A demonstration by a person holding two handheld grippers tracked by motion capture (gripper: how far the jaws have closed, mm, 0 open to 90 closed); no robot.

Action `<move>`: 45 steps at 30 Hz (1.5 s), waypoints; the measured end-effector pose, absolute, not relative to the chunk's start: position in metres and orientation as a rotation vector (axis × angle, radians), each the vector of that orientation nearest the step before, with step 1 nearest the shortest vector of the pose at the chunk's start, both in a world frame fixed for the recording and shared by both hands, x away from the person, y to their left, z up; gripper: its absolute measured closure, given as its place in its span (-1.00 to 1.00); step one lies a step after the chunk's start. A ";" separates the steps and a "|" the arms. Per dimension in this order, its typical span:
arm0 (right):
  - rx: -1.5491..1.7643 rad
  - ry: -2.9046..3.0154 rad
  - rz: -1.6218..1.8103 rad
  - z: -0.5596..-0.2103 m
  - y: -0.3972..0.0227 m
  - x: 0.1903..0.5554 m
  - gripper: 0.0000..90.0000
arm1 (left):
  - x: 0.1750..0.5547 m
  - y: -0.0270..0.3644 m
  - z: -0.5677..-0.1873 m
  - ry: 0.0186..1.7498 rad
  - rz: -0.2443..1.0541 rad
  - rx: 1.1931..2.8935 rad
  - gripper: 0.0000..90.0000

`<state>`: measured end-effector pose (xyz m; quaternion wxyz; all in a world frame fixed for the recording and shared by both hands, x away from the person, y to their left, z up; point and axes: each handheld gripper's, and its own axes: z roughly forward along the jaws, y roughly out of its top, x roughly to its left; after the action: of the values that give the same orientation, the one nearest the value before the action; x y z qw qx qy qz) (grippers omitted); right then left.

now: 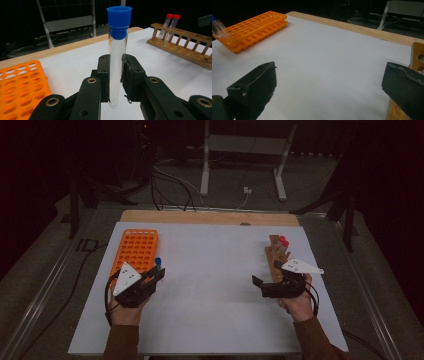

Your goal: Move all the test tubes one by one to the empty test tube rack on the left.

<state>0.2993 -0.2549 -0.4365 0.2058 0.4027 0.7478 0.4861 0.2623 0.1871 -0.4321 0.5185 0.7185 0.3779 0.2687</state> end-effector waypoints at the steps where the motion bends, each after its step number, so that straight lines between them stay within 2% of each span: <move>1: 1.122 2.084 1.355 -0.437 -0.255 0.299 -1.00 | 0.262 0.190 -0.432 0.911 0.649 1.721 0.72; 17: 1.125 2.065 1.369 -0.434 -0.258 0.299 -1.00 | 0.257 0.245 -0.430 1.064 0.769 1.634 0.72; 45: 1.130 2.063 1.380 -0.434 -0.258 0.299 -1.00 | 0.268 0.285 -0.463 1.250 0.831 1.578 0.71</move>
<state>0.2992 -0.2578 -0.4340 0.2057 0.4054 0.7404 0.4952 0.2685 0.2851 -0.4628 0.4634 0.6422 0.5086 0.3380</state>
